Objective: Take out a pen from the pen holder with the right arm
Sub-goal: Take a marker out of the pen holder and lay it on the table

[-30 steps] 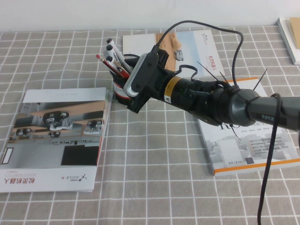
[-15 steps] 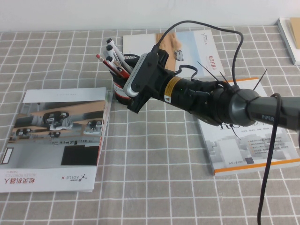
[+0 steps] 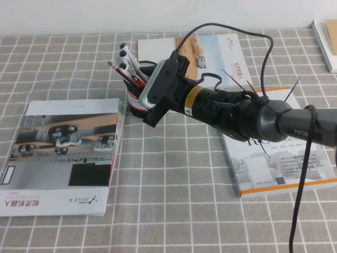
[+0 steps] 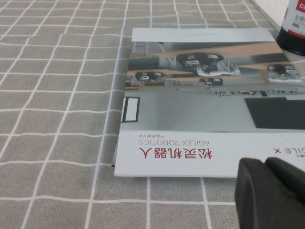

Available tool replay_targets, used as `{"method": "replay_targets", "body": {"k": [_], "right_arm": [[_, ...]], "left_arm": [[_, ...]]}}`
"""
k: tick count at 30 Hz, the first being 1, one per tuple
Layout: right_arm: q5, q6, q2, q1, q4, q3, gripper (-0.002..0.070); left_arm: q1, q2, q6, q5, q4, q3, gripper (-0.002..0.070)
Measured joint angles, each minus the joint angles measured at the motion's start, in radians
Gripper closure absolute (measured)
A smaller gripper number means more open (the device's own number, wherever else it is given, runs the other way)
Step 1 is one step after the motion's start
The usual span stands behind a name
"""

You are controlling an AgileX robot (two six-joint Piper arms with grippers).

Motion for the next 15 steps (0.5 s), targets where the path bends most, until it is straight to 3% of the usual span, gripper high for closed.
{"method": "replay_targets", "body": {"k": [15], "right_arm": [[0.0, 0.025, 0.025, 0.0, 0.009, -0.024, 0.0295]], "left_arm": [[0.0, 0.0, 0.0, 0.0, 0.0, 0.0, 0.068]]}}
